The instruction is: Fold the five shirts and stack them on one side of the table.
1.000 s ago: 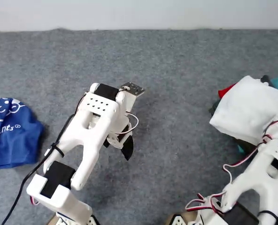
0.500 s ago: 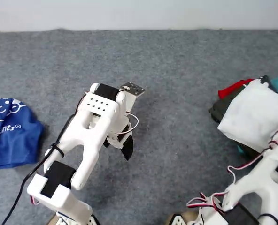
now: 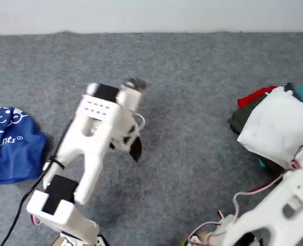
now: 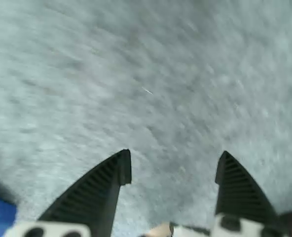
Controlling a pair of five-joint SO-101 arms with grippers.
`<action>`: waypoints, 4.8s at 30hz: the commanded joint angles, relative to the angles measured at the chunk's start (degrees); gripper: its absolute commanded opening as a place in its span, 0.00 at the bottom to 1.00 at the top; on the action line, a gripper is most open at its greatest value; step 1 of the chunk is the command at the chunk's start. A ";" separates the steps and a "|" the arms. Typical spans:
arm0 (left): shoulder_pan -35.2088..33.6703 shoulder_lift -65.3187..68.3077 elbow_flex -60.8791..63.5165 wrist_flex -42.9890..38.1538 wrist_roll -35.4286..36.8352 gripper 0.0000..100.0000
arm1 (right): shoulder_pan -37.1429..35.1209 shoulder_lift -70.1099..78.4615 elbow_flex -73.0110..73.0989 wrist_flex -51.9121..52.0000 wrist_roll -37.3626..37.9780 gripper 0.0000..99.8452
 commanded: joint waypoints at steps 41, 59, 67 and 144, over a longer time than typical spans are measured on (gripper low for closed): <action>-62.86 19.08 0.31 -7.91 -6.33 0.27 | -32.92 10.33 -13.01 38.46 11.87 0.38; -61.01 18.46 -1.45 -2.20 -6.24 0.01 | -33.01 10.33 -9.32 38.37 12.13 0.38; -55.03 3.34 -1.98 1.41 -6.15 0.01 | -33.01 10.33 -9.32 38.37 11.96 0.38; -24.18 -24.26 44.44 -15.65 -27.87 0.21 | -32.92 10.15 -8.09 37.85 9.49 0.38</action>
